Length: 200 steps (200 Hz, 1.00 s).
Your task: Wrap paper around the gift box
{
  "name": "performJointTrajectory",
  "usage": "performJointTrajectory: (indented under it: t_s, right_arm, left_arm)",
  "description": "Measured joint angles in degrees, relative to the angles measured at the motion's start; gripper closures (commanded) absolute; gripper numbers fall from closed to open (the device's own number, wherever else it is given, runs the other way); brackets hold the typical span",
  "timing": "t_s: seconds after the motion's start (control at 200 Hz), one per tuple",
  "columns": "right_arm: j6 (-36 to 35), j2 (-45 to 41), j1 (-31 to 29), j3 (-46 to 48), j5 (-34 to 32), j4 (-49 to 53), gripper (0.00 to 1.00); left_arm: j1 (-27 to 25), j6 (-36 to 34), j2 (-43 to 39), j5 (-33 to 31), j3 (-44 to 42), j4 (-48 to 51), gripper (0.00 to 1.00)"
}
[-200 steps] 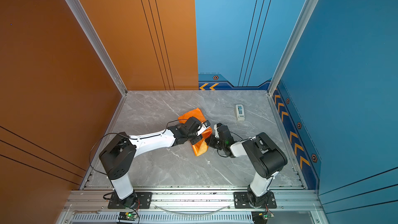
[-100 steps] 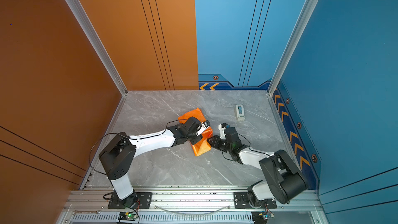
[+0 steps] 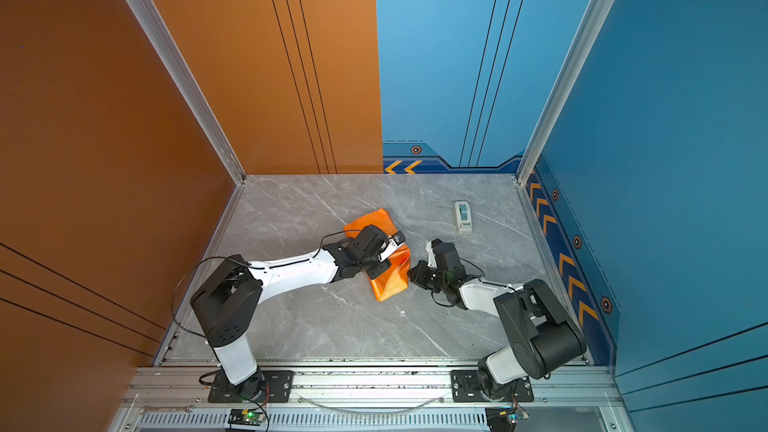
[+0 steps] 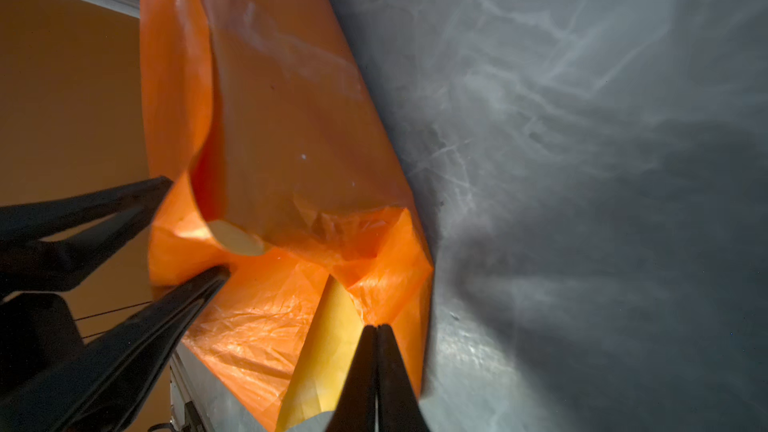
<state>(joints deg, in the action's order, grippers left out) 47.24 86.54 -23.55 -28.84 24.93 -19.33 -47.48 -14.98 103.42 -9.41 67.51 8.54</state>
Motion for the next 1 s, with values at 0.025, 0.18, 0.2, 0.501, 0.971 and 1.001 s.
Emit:
performJointTrajectory:
  t_s: [0.025, 0.18, 0.2, 0.501, 0.971, 1.001]
  right_arm:
    - [0.2, 0.6, -0.4, -0.2, -0.2, -0.5, 0.93]
    - [0.9, 4.7, -2.4, -2.3, -1.2, -3.0, 0.94]
    - [0.9, 5.2, -2.6, -2.6, -1.4, -3.3, 0.94]
    - [1.8, 10.4, -4.7, -4.5, -4.3, -6.9, 0.94]
    - [3.0, 13.4, -6.2, -4.6, -5.7, -13.4, 0.75]
    - [3.0, 13.4, -6.3, -4.3, -5.5, -14.1, 0.73]
  left_arm:
    - [0.0, 0.0, 0.0, 0.0, 0.0, 0.0, 0.52]
    - [0.1, 0.0, 0.0, 0.2, 0.0, 0.0, 0.52]
    - [0.1, 0.0, 0.0, 0.2, 0.0, 0.0, 0.52]
    - [0.2, 0.0, 0.0, 0.4, 0.0, 0.0, 0.52]
    - [0.7, 0.0, -0.1, 0.8, -0.3, -0.9, 0.52]
    - [0.7, 0.0, -0.1, 0.8, -0.4, -1.1, 0.52]
